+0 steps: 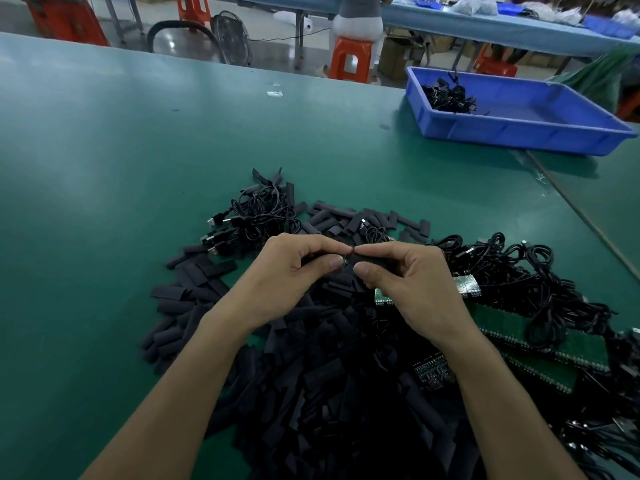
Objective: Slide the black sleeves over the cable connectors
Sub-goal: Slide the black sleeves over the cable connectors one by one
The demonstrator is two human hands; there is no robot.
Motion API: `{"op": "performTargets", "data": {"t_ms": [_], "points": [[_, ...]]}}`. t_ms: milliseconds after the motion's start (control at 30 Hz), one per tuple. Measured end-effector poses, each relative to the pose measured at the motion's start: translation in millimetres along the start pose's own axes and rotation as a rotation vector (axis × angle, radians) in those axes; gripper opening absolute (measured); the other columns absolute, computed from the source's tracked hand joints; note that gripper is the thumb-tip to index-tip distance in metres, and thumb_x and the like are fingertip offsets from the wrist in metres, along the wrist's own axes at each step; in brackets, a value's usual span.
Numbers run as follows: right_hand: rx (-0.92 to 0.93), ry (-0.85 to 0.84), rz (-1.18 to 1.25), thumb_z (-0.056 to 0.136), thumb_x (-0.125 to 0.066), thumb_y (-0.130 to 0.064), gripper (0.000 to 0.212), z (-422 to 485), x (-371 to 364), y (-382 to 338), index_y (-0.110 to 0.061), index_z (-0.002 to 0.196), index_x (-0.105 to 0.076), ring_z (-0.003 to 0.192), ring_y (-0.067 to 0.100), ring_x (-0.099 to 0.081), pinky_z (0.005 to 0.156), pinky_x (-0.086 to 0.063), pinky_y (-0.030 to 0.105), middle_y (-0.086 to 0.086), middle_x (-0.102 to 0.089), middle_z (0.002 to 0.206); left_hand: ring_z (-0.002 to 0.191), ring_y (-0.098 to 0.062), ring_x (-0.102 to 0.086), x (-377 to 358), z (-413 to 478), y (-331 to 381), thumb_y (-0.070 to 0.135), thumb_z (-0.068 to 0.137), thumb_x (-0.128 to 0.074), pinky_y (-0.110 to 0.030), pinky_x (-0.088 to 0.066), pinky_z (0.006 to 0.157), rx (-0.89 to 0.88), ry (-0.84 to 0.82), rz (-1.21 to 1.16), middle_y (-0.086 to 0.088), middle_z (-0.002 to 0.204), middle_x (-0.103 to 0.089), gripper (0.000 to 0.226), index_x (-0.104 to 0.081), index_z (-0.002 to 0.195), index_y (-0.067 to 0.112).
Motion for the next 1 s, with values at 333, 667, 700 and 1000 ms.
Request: {"op": "performTargets", "data": {"t_ms": [333,667,700,1000], "points": [[0.069,0.037,0.007,0.084,-0.078,-0.021,0.019,-4,2,-6,-0.034,0.098,-0.075,0.075,0.011,-0.071,0.075,-0.059,0.030,-0.009,-0.075,0.083,0.068,-0.003,-0.062,12,-2,-3,0.051,0.073,-0.074,-0.013,-0.048,0.065,0.044,0.137,0.019,0.011,0.076,-0.069,0.022,-0.066,0.081,0.031],[0.123,0.119,-0.012,0.084,-0.079,-0.017,0.025,-7,5,-7,-0.037,0.097,-0.074,0.074,0.004,-0.071,0.070,-0.052,0.014,-0.017,-0.074,0.082,0.059,-0.007,-0.063,10,-2,-7,0.042,0.086,-0.074,-0.019,-0.050,0.055,0.099,0.097,0.064,0.015,0.072,-0.072,0.012,-0.073,0.078,0.033],[0.119,0.120,-0.008,0.084,-0.079,-0.017,0.025,-8,4,-6,-0.037,0.097,-0.074,0.075,0.005,-0.071,0.070,-0.052,0.015,-0.017,-0.074,0.082,0.059,-0.014,-0.064,9,-1,-10,0.038,0.090,-0.072,-0.027,-0.054,0.056,0.121,0.073,0.041,0.012,0.072,-0.073,0.014,-0.074,0.079,0.030],[0.118,0.017,0.000,0.081,-0.079,-0.024,0.023,-6,-3,-8,-0.035,0.102,-0.075,0.086,0.004,-0.072,0.076,-0.055,0.018,-0.018,-0.075,0.091,0.063,-0.006,-0.064,-3,-1,-16,0.023,0.096,-0.067,-0.030,-0.055,0.065,0.179,-0.065,-0.106,0.005,0.074,-0.075,0.012,-0.075,0.087,0.021]]}}
Point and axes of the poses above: each hand's wrist, its own z-axis towards the middle knuckle, its own x-axis out of the back of the hand, y = z × x, the point moved 10 cm from there along z, towards the middle knuckle
